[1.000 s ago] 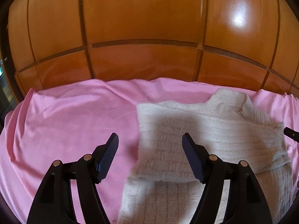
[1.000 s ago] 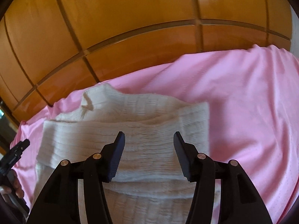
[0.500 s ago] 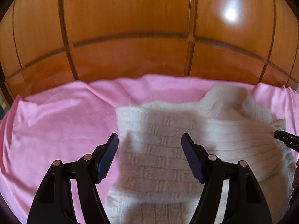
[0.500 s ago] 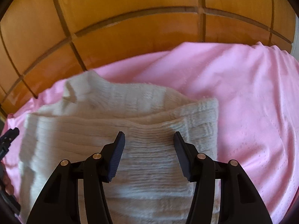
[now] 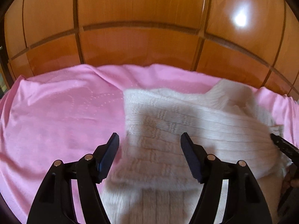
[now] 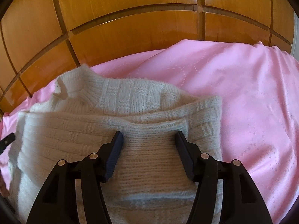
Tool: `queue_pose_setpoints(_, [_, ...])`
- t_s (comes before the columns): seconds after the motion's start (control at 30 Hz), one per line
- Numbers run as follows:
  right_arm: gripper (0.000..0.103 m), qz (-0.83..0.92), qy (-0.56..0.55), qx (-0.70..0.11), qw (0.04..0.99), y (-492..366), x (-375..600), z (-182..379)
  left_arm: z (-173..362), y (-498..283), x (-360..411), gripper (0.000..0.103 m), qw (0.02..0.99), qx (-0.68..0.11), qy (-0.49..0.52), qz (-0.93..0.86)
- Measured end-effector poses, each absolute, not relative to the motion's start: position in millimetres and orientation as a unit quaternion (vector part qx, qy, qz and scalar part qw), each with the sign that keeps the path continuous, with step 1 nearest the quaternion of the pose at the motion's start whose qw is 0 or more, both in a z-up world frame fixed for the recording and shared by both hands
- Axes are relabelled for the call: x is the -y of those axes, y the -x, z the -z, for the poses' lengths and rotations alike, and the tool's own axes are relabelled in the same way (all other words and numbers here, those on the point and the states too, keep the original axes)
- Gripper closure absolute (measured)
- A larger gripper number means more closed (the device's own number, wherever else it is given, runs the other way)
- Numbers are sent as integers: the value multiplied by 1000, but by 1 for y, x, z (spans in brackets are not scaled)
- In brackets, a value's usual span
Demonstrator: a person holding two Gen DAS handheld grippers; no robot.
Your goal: Fold small clothes
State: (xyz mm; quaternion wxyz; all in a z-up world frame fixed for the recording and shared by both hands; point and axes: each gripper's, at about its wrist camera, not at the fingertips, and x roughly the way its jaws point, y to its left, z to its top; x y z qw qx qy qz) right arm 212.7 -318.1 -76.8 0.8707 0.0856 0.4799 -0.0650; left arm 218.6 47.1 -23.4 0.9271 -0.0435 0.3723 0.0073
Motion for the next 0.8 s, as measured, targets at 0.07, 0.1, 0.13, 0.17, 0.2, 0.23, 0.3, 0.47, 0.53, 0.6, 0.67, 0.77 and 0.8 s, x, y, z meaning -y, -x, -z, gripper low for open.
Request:
queue_pose_setpoints(0.07, [34, 66, -82, -480, 871, -211, 316, 72, 15, -207, -50, 36, 931, -362, 42, -8])
queue_pose_setpoints(0.1, [25, 68, -81, -480, 871, -210, 314, 70, 10, -201, -50, 35, 933, -357, 41, -7])
queue_pose_setpoints(0.13, [18, 75, -80, -481, 870, -207, 314, 68, 7, -197, -51, 35, 934, -355, 41, -7])
queue_pose_setpoints(0.17, [18, 81, -83, -481, 869, -204, 313, 66, 4, -191, -51, 34, 935, -352, 41, -7])
queue_pose_setpoints(0.2, [18, 80, -92, -482, 868, -200, 314, 65, 1, -184, -51, 34, 936, -348, 42, -7])
queue_pose_setpoints(0.23, [18, 78, -102, -484, 865, -195, 315, 64, 0, -183, -54, 34, 937, -347, 42, -5])
queue_pose_setpoints(0.3, [18, 77, -111, -486, 863, -187, 315, 62, -4, -173, -55, 34, 938, -344, 43, -6])
queue_pose_setpoints(0.47, [27, 78, -178, -489, 851, -179, 332, 60, -7, -157, -57, 34, 939, -340, 50, -8])
queue_pose_setpoints(0.53, [45, 81, -200, -500, 838, -184, 339, 65, -9, -152, -59, 34, 939, -338, 55, -10])
queue_pose_setpoints(0.6, [62, 79, -199, -505, 836, -186, 340, 67, -12, -146, -60, 33, 941, -335, 55, -12])
queue_pose_setpoints(0.67, [86, 66, -199, -508, 835, -185, 339, 65, -13, -142, -61, 33, 941, -333, 56, -14])
queue_pose_setpoints(0.77, [93, 65, -185, -501, 843, -179, 338, 56, -13, -135, -63, 32, 941, -333, 56, -17])
queue_pose_setpoints(0.8, [93, 68, -179, -502, 843, -177, 336, 56, -12, -133, -64, 32, 941, -334, 56, -18])
